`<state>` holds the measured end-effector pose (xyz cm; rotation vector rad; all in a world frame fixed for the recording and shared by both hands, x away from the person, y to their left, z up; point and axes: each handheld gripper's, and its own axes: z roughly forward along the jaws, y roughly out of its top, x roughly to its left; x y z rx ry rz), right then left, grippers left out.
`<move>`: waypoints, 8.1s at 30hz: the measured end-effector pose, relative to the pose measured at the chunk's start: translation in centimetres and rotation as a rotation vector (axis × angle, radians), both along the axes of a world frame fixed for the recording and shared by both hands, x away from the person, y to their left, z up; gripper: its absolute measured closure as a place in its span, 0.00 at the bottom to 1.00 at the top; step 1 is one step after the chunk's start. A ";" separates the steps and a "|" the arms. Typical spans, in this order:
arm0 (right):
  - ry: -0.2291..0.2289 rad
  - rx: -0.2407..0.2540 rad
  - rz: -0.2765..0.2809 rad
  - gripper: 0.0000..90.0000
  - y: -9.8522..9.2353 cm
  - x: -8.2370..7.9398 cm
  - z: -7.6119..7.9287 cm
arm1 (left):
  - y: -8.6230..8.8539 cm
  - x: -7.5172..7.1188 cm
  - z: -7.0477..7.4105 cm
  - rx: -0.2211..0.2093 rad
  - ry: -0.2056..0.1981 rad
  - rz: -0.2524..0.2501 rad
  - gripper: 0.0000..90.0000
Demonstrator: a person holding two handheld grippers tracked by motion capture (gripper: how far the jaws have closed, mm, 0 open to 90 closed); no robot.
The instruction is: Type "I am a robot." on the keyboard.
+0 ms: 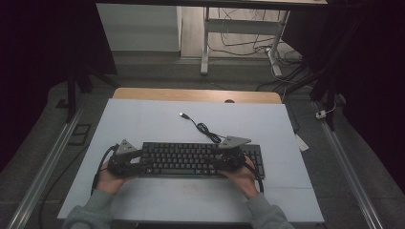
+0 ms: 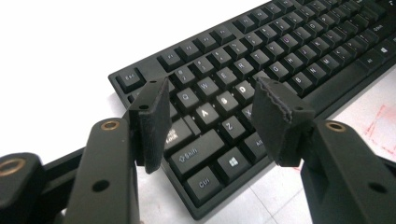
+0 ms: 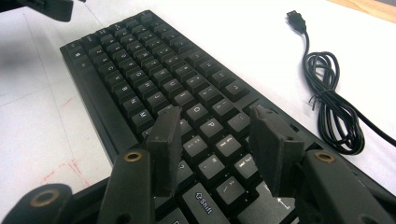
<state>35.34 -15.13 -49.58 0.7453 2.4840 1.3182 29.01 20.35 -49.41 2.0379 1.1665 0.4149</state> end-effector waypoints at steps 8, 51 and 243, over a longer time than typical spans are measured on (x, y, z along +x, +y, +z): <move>-0.001 -0.014 -0.001 0.60 0.0 0.1 0.1 | -1.3 0.8 0.8 0.002 0.014 -0.107 0.59; 0.004 -0.034 -0.008 0.59 -0.1 0.2 -0.1 | -7.1 1.2 -2.2 0.072 0.113 -0.308 0.99; 0.007 -0.016 -0.005 0.55 -1.4 -0.7 0.3 | -1.3 1.4 -0.2 -0.042 -0.003 0.005 0.46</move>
